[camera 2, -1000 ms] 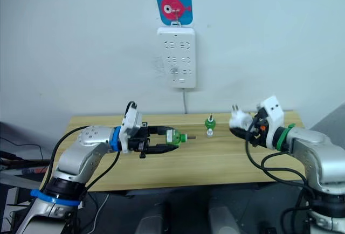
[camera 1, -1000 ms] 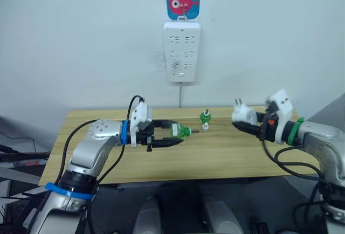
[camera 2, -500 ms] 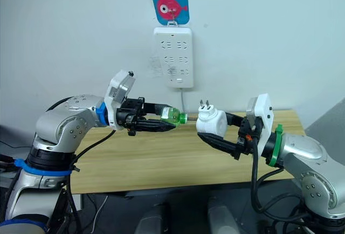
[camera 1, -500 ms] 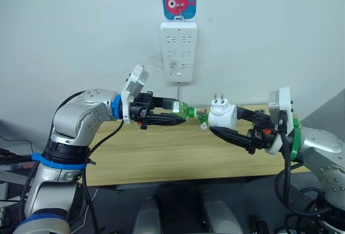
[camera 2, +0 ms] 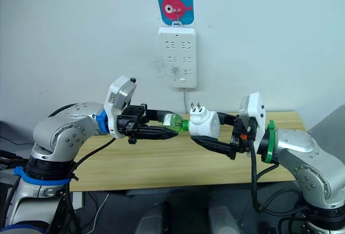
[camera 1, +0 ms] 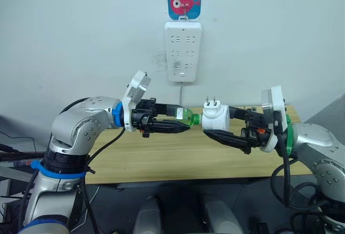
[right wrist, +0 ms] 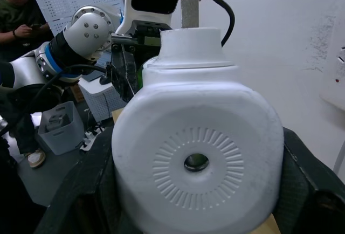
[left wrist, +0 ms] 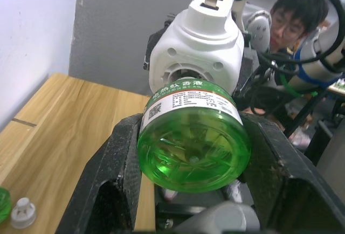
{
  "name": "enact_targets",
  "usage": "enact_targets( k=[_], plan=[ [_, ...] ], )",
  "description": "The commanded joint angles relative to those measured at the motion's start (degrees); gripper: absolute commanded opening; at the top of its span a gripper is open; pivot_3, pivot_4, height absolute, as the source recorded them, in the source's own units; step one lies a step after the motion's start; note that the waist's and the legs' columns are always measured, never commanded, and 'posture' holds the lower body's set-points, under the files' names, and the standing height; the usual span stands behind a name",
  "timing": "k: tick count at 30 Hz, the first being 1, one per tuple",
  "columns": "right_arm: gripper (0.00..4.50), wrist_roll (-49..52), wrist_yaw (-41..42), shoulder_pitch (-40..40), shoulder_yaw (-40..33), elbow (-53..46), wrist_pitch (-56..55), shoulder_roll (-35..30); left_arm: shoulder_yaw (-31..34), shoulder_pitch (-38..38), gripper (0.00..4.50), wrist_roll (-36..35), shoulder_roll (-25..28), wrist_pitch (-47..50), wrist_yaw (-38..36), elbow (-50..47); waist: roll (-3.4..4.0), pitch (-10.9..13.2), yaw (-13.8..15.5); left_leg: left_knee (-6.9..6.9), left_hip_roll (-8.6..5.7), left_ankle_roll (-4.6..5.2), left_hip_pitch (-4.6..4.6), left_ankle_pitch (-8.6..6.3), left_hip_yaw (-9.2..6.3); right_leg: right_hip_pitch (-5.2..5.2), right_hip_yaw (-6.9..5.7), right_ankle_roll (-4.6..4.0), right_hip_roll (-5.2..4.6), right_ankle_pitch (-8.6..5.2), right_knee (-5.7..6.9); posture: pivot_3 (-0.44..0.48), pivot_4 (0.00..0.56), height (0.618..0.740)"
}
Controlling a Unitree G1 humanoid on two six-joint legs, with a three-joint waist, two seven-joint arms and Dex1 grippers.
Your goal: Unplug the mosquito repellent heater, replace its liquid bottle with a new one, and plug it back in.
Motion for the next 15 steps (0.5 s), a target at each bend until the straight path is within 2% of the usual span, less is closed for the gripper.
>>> enact_targets(
  k=[1,8,15],
  plan=[
    [3.00,2.52,-0.46,-0.03,0.97,-1.33,-1.60,-0.05,1.39,-0.60,2.27,-2.26,-0.44,0.70,0.31,-2.38,0.00,0.00,0.00,0.00,0.00,0.00,0.00,0.00,0.00,0.00,0.00,0.00,0.00,0.00,0.00,-0.049,0.206,0.740],
    [3.00,7.65,-4.12,-1.28,1.73,-2.06,0.14,0.88,2.31,-1.10,2.27,-6.57,-0.63,5.86,0.37,-3.13,0.00,0.00,0.00,-0.01,0.00,0.00,0.00,0.00,0.00,0.00,-0.01,0.00,0.00,0.00,0.00,-0.047,0.205,0.740],
    [3.00,12.45,-7.24,-3.05,3.17,-2.68,1.04,0.73,1.70,-0.81,2.27,-6.01,-1.88,5.79,0.72,-3.91,0.00,0.00,0.05,0.00,-0.01,0.00,0.00,0.00,0.01,0.00,0.00,0.00,-0.03,0.00,0.00,-0.041,0.206,0.740]
  ],
)
